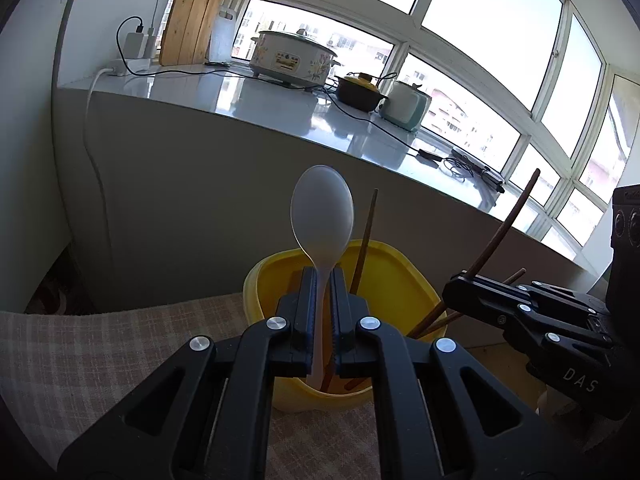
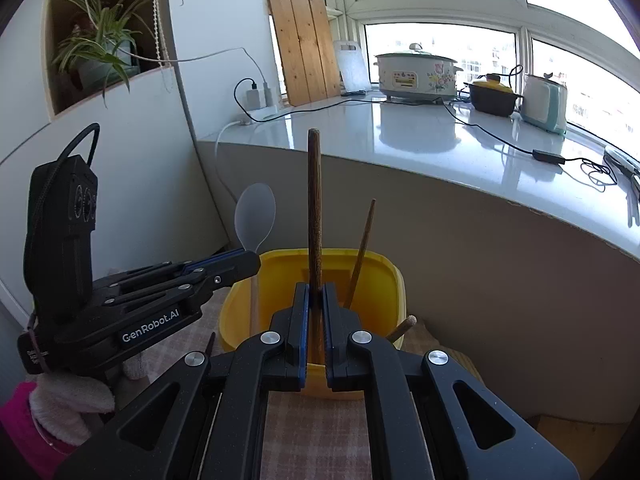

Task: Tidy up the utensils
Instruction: 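Lower spoon and chopstick into the yellow container and open both tools, then move the left tool toward the green spoon while the right tool returns to the chopsticks, then grasp the green plastic spoon with the left tool while the right tool grasps a black chopstick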

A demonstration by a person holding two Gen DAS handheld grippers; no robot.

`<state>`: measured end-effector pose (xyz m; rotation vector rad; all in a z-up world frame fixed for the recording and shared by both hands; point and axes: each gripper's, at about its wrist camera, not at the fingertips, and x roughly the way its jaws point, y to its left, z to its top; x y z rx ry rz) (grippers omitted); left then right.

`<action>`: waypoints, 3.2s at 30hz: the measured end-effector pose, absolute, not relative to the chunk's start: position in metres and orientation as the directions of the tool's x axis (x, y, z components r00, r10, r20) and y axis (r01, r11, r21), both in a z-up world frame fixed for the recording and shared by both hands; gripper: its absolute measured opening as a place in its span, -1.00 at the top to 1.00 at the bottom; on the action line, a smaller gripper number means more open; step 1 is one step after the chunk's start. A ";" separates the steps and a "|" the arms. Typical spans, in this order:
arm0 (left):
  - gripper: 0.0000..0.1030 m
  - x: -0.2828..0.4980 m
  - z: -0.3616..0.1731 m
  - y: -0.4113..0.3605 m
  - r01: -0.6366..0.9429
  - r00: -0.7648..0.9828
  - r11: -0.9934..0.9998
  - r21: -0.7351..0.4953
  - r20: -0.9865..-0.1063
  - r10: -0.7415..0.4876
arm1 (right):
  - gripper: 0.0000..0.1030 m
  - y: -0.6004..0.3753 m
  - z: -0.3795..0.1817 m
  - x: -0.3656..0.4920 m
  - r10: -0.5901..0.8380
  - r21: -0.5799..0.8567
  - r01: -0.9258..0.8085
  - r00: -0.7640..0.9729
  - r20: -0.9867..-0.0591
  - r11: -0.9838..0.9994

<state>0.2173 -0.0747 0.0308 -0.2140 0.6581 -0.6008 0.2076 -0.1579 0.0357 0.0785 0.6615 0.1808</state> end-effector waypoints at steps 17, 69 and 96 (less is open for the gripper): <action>0.83 0.195 0.032 -0.072 0.482 0.610 0.803 -0.350 -0.523 -0.595 | 0.90 -0.163 0.027 0.205 0.185 0.149 -0.117 0.750 -0.634 0.982; 0.70 0.118 -0.113 -0.011 0.307 0.341 0.899 -0.313 -0.845 -0.411 | 0.75 -0.085 -0.037 0.160 0.358 0.197 -0.334 0.537 -0.764 0.922; 0.76 0.138 -0.134 -0.042 0.327 0.391 0.921 -0.211 -0.857 -0.336 | 0.61 -0.028 -0.104 0.211 0.422 0.319 -0.354 0.269 -0.866 0.879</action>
